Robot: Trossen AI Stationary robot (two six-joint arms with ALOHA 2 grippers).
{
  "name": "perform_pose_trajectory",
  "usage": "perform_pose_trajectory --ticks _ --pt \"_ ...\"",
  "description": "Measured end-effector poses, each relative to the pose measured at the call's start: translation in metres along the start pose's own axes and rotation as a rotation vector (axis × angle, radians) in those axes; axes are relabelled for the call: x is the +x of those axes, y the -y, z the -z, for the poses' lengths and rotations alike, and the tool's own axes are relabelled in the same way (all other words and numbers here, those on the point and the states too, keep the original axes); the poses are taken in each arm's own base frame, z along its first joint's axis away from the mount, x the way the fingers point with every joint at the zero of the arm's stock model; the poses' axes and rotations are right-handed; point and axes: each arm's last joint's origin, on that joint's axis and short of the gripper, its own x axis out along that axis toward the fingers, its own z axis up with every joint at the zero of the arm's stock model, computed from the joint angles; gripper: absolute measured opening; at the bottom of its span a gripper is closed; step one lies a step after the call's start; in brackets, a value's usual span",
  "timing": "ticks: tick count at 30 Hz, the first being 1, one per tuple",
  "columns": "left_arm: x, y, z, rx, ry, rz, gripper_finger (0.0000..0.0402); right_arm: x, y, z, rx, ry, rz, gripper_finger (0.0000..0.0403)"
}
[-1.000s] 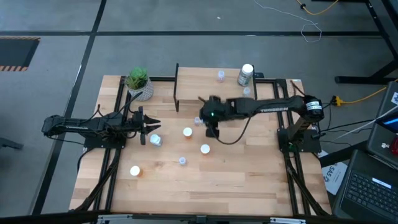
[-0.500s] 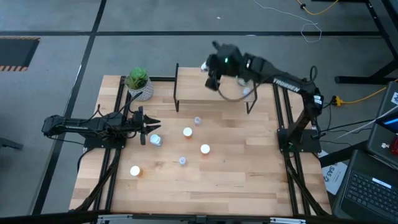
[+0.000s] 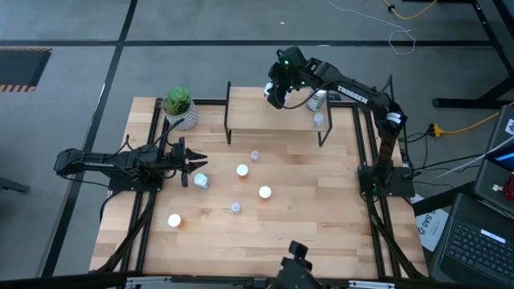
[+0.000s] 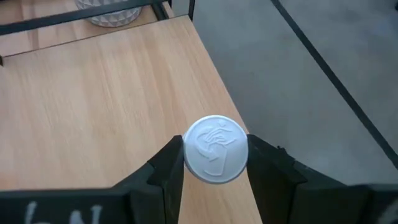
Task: Pick and place medicine bottles onto shelf by color
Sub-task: Put the white pill bottle on the shelf
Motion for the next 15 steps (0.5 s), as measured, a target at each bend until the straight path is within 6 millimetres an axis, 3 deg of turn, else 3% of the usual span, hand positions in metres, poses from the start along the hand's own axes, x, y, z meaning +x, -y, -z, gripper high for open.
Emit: perform_pose_trajectory --ticks 9,15 --pt "0.0 0.0 0.0 0.0 0.0 0.0 0.0098 0.0068 0.0003 0.0037 0.004 -0.031 -0.006 0.0152" --pt "0.0 0.0 0.0 0.0 0.0 0.0 0.0098 0.0068 0.0001 0.0053 0.012 -0.048 -0.009 0.0241"
